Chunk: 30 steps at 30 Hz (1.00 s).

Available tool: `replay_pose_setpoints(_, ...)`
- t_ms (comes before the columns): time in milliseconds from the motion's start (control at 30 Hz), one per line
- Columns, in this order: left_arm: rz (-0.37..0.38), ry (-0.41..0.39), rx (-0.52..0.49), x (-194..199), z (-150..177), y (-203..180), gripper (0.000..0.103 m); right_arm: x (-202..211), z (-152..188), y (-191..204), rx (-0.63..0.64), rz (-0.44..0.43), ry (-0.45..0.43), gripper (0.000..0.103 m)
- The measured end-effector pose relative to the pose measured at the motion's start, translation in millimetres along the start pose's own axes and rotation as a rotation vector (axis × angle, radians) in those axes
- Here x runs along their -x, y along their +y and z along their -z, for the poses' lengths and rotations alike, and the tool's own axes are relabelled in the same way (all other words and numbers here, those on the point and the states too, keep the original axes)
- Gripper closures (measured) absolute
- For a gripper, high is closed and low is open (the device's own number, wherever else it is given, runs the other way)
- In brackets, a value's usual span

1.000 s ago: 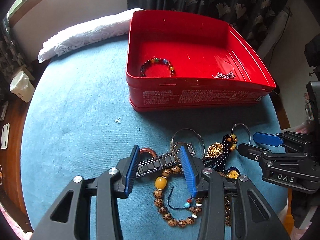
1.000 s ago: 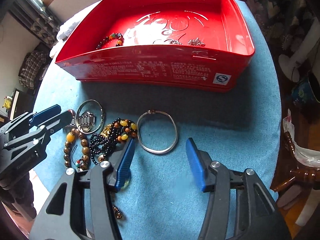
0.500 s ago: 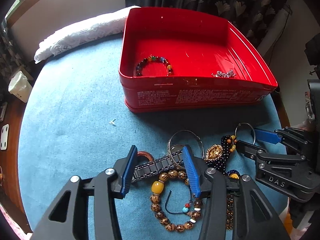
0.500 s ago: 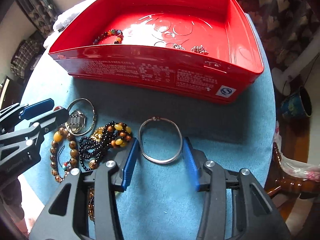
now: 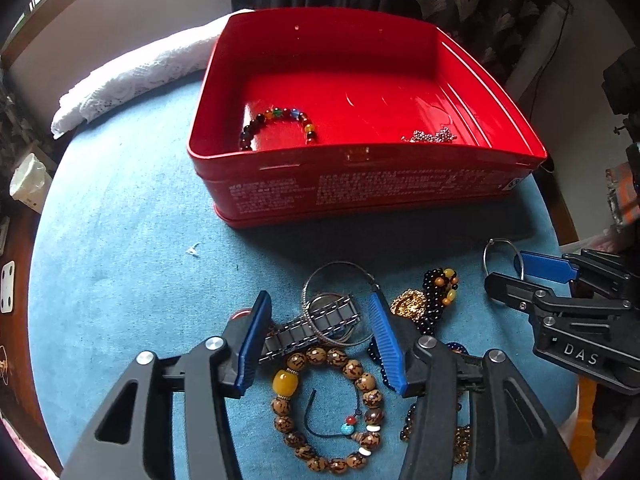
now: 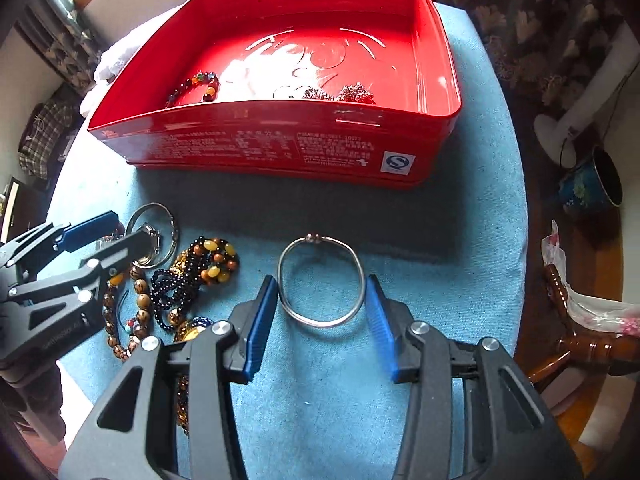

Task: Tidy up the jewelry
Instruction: 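Grasp the thin silver bangle with the right tool while the left tool grasps a silver hoop ring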

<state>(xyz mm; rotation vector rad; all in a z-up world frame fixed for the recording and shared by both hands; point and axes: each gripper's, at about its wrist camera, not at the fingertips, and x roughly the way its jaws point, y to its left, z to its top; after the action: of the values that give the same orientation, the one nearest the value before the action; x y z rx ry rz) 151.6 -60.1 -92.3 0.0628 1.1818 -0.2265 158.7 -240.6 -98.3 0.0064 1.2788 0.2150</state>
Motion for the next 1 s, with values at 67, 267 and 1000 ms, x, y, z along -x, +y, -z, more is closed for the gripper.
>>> replay_pose_setpoints(67,-0.004,0.002,-0.010,-4,-4,-4,0.052,0,0,0,-0.002,-0.001,0.000,0.060)
replay_pose_setpoints(267,0.007,0.027,-0.014,-18,-12,-13,0.052,4,0,-2,-0.003,-0.006,-0.003,0.060)
replay_pose_setpoints(1000,0.032,-0.013,0.052,-13,-12,2,0.057,6,5,-8,-0.016,-0.034,-0.008,0.060)
